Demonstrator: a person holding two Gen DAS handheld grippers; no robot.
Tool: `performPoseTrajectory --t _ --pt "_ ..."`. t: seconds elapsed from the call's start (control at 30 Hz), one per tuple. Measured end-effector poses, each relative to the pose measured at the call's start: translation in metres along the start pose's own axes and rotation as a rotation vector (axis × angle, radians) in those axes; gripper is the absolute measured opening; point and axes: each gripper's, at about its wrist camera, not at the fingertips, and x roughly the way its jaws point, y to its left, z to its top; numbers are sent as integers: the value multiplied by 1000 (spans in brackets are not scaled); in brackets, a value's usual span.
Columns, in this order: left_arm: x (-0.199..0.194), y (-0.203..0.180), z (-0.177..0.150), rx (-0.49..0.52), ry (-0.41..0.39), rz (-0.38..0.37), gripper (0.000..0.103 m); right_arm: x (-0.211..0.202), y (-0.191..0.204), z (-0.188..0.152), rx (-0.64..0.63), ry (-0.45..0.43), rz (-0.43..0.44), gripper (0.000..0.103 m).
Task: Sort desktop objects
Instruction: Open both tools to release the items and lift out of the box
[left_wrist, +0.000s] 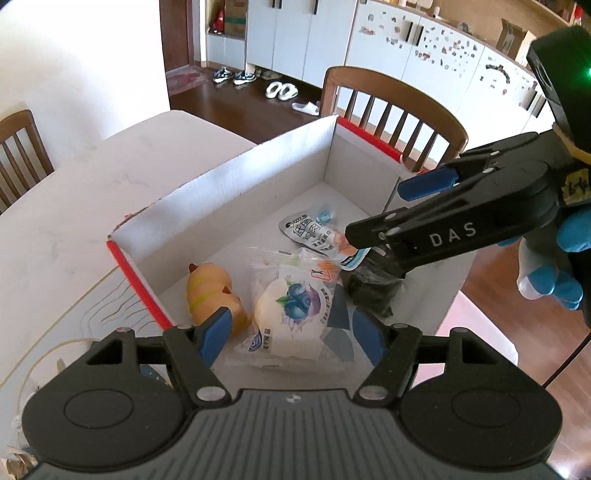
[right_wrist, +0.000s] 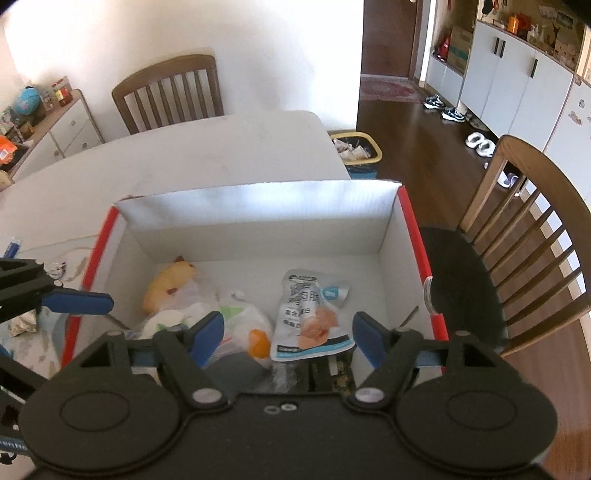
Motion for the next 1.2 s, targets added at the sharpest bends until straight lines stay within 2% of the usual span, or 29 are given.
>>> performPoseTrajectory --t 0.5,0.73,0.8,1.1,1.13,1.17,1.2 --pt "-41 6 -20 -10 -60 -34 71 -46 27 -13 3 -69 14 78" --pt "-61 8 -35 2 -86 -35 72 -58 42 -24 7 -103 -6 78" --pt "-67 9 -39 5 -95 -37 76 -61 46 -28 9 -115 -15 78" --pt "-91 20 -65 5 -130 -33 76 -75 64 -46 32 -186 -33 84" --pt "-93 22 -68 7 -132 -33 78 -76 66 -48 38 -193 -36 84" --pt "-96 24 -71 8 -137 -29 85 -77 69 -50 42 -202 -38 86" --pt "-99 26 -74 8 -143 -26 86 -78 72 -51 43 -211 -41 86"
